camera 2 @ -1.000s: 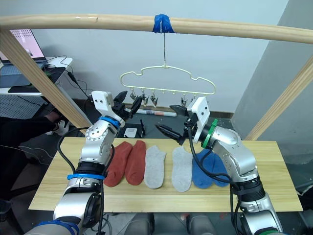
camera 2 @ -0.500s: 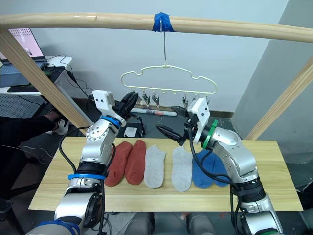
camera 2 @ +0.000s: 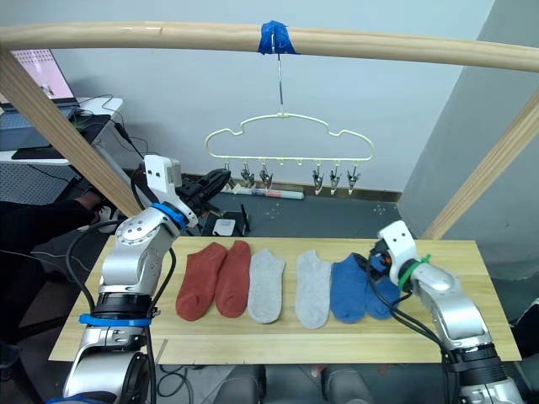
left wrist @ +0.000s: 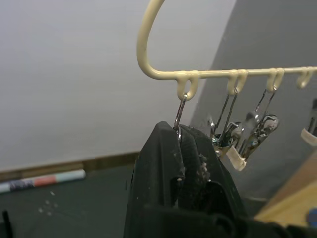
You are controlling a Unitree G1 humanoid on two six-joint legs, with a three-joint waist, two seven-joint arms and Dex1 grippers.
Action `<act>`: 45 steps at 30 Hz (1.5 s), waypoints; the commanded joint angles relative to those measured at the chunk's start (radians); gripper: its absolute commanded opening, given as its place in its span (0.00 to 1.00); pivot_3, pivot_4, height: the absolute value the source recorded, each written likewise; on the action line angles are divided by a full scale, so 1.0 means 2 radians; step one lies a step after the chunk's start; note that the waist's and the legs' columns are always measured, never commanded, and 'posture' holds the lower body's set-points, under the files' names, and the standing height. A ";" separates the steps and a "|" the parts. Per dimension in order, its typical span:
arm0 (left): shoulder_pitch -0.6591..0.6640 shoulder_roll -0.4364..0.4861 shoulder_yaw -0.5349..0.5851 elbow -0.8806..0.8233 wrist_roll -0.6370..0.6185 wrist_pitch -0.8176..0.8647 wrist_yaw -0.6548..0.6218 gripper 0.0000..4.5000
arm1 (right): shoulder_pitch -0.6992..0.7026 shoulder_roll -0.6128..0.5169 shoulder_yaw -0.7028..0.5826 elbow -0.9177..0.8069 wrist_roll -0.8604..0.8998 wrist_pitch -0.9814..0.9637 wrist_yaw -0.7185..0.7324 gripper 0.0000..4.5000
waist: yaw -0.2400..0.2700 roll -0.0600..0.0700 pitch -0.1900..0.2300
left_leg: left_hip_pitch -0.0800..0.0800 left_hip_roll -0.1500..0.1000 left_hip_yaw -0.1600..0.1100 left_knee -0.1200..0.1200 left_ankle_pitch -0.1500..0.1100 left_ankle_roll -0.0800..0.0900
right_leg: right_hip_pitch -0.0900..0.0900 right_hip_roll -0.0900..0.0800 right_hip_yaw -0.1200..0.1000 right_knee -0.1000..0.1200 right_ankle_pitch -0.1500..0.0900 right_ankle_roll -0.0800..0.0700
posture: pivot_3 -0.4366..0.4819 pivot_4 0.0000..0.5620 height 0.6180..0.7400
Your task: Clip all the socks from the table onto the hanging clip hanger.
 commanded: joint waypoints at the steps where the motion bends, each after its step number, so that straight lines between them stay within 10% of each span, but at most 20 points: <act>1: 0.002 0.012 0.007 -0.022 -0.010 0.022 -0.006 0.00 | -0.018 0.002 -0.011 0.066 -0.014 -0.018 -0.004 1.00 | -0.001 0.000 0.000 | 0.000 0.000 0.000 0.000 0.000 0.000 | 0.000 0.000 0.000 0.000 0.000 0.000 | 0.47 0.35 1.00; 13: 0.018 0.011 0.015 -0.028 -0.020 0.023 -0.002 0.00 | -0.064 0.022 0.018 0.229 -0.042 -0.047 0.041 0.92 | -0.005 0.000 0.000 | 0.000 0.000 0.000 0.002 0.000 0.000 | 0.000 0.000 0.000 0.001 0.000 0.000 | 0.46 0.32 1.00; 25: 0.020 0.015 0.012 -0.030 -0.016 0.024 0.003 0.00 | -0.065 0.027 0.010 0.238 -0.044 -0.062 0.051 0.01 | -0.006 0.000 0.000 | 0.000 0.000 0.000 0.005 0.000 0.000 | 0.001 0.000 0.001 0.002 0.001 0.002 | 0.48 0.31 1.00; 35: 0.009 0.004 0.053 -0.044 -0.137 0.176 -0.006 0.00 | 0.015 -0.019 0.010 -0.052 -0.014 -0.035 0.098 0.00 | -0.013 0.001 0.000 | -0.001 0.000 0.000 0.005 0.000 0.000 | 0.000 0.000 0.001 0.003 0.001 0.002 | 0.48 0.32 1.00; 45: -0.027 -0.012 0.125 -0.053 -0.301 0.364 0.032 0.00 | -0.059 0.079 0.122 -0.246 0.017 0.124 0.068 0.00 | -0.011 0.000 0.001 | 0.000 0.000 -0.001 0.005 0.000 0.000 | 0.000 0.000 0.000 0.006 0.000 0.004 | 0.47 0.31 1.00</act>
